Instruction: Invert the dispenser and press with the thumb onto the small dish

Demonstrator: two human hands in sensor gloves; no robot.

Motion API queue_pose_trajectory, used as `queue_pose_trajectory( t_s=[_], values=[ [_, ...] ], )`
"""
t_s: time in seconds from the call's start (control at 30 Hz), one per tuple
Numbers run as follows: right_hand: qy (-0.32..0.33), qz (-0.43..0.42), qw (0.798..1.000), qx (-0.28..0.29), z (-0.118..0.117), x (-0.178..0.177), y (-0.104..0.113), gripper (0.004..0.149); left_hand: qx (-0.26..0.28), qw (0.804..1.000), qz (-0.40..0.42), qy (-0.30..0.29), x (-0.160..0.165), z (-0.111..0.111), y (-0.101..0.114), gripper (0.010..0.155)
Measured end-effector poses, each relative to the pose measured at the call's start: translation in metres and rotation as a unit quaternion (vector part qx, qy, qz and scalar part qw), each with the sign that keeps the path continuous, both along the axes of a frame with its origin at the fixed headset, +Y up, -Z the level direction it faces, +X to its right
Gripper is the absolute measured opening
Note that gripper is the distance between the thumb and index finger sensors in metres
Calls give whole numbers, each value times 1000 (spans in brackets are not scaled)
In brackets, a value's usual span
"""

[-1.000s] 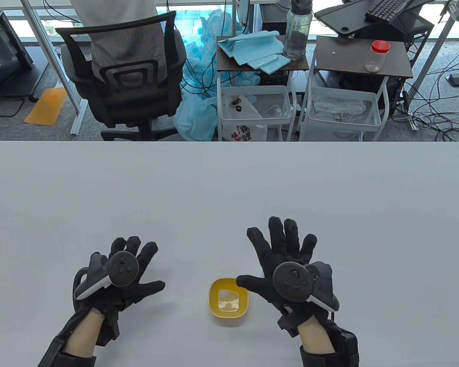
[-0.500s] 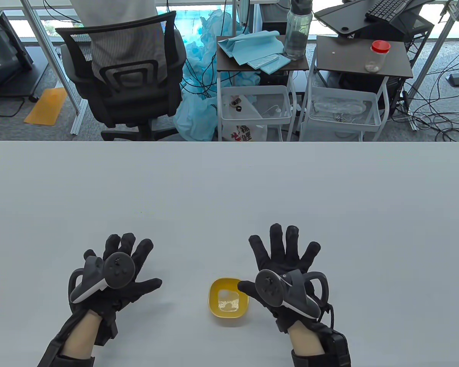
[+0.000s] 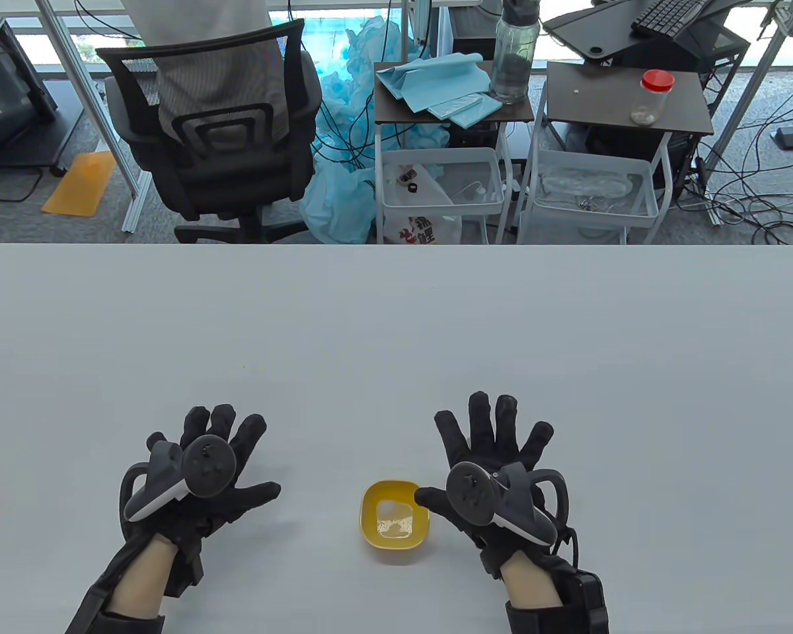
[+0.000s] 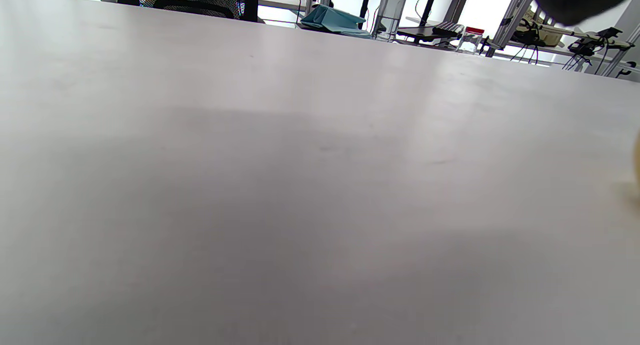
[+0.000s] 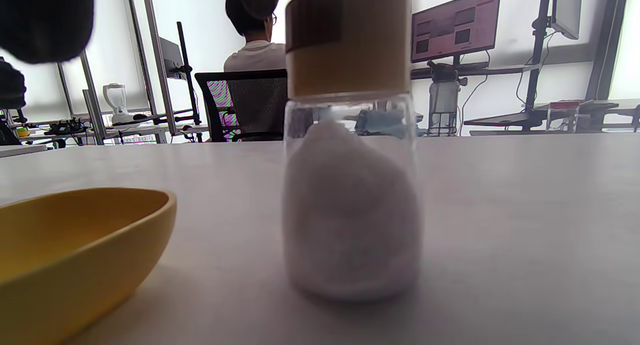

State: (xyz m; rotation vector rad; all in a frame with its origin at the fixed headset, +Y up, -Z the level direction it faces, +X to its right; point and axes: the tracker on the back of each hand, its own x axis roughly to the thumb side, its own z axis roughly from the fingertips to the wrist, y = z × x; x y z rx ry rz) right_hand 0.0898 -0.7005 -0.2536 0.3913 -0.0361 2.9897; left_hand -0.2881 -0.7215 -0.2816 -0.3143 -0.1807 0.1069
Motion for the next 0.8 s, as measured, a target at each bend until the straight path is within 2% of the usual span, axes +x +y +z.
queue_pose_trajectory(
  t_s=[0.27, 0.8],
  values=[
    [7, 5, 1000, -23, -1, -3, -4, 106, -7, 1000, 0, 0, 1, 0, 1, 91],
    [13, 0, 1000, -20, 0, -3, -5, 105, -19, 1000, -1, 6, 1, -3, 1, 91]
  ],
)
